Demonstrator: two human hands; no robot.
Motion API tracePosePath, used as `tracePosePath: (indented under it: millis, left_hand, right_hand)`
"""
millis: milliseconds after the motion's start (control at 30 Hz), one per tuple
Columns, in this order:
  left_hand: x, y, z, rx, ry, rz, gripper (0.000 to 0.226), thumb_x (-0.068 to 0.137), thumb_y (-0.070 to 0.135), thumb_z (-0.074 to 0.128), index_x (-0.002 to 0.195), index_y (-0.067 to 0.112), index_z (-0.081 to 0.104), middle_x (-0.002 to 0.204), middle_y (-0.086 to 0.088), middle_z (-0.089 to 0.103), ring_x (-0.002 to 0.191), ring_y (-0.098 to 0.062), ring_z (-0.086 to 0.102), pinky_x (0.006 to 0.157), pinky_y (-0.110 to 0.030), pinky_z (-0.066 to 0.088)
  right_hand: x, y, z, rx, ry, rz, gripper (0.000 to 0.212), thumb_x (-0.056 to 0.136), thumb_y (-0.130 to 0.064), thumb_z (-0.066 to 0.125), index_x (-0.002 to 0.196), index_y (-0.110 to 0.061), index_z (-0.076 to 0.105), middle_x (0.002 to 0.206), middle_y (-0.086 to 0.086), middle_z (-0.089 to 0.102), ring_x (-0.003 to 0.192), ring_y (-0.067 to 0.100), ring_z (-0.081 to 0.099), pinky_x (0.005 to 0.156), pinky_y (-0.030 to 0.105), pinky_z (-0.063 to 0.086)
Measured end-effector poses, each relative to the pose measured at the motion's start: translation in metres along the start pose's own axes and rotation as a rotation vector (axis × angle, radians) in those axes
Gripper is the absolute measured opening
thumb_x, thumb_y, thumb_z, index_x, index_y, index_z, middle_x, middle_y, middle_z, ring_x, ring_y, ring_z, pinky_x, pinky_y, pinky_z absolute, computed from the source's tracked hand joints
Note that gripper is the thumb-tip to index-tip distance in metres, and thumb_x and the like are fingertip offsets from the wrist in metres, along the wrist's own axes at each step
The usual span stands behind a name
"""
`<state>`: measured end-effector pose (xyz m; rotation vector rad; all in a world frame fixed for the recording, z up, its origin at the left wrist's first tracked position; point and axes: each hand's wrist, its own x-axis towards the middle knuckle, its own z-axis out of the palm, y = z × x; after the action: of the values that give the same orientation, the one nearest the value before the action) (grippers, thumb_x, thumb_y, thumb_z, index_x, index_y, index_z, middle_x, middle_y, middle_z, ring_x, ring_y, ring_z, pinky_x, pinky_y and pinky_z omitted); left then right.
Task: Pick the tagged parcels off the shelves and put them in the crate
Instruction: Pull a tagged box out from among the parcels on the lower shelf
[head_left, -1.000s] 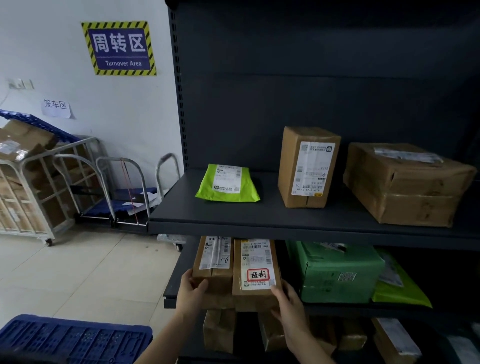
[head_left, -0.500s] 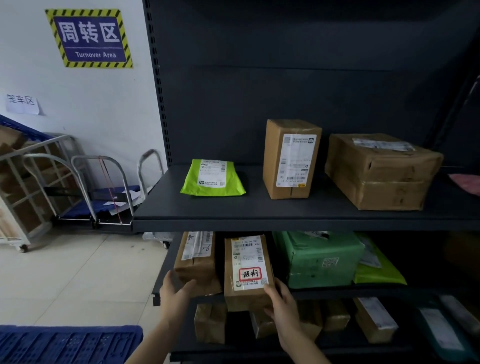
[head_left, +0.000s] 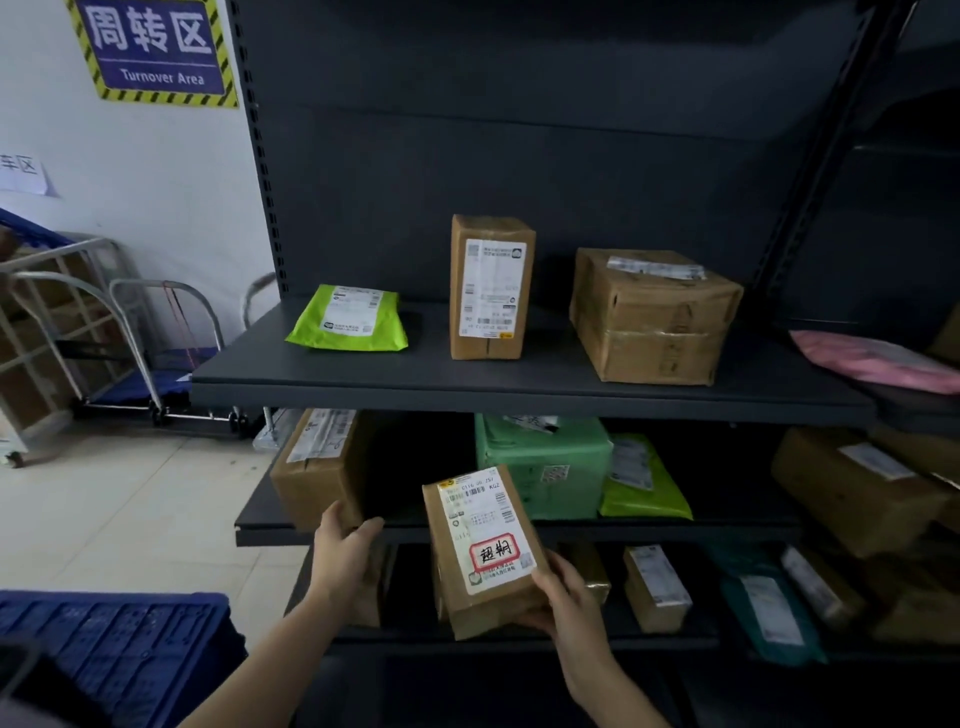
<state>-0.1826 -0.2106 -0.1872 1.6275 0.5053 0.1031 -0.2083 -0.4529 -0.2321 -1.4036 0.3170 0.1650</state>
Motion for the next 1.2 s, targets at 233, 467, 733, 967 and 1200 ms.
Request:
tracePosePath:
  millis: [233,467,733,967,1200]
  left_hand:
    - [-0.056,0.001,0.095,-0.031,-0.138,-0.078,0.054,0.09,0.031,0.059,0.136,0.008,0.045,0.139,-0.012,0.05,0.129,-0.028,0.044,0.11,-0.04,0.033]
    - [-0.105,-0.003,0.169,-0.165,-0.442,-0.202,0.066,0.084,0.05,0.06,0.141,0.024,0.038,0.137,-0.009,0.053,0.126,-0.032,0.049,0.108,-0.052,0.037]
    - [-0.115,-0.005,0.191,-0.183,-0.473,-0.175,0.058,0.082,0.034,0.066,0.135,0.029,0.043,0.111,-0.006,0.07,0.103,-0.028,0.065,0.091,-0.047,0.053]
    - [-0.081,0.007,0.199,-0.008,-0.439,-0.088,0.064,0.085,0.039,0.064,0.14,0.017,0.039,0.125,-0.002,0.059,0.111,-0.019,0.057,0.099,-0.039,0.044]
    - [0.013,0.032,0.17,0.281,0.134,0.142,0.058,0.092,0.026,0.056,0.141,0.001,0.036,0.14,-0.021,0.044,0.129,-0.035,0.041,0.107,-0.047,0.036]
  right_hand:
    - [-0.019,-0.022,-0.092,0.023,0.004,-0.05,0.021,0.088,-0.028,0.06,0.109,-0.032,0.062,0.111,0.001,0.067,0.104,0.018,0.061,0.082,0.035,0.053]
    - [-0.024,-0.04,-0.144,0.068,-0.018,-0.097,0.022,0.09,-0.023,0.057,0.112,-0.026,0.06,0.111,0.001,0.067,0.105,0.018,0.061,0.09,0.039,0.052]
    - [-0.01,-0.047,-0.156,0.02,-0.052,0.035,0.019,0.088,-0.036,0.057,0.107,-0.038,0.057,0.112,0.003,0.066,0.105,0.022,0.06,0.084,0.04,0.051]
    - [0.025,-0.057,-0.166,0.144,0.003,0.018,0.024,0.085,-0.032,0.06,0.109,-0.032,0.061,0.093,0.003,0.075,0.086,0.023,0.071,0.068,0.038,0.056]
    - [0.085,-0.087,-0.176,0.219,0.166,-0.003,0.037,0.085,-0.025,0.062,0.122,-0.024,0.057,0.104,0.013,0.069,0.094,0.032,0.065,0.084,0.047,0.052]
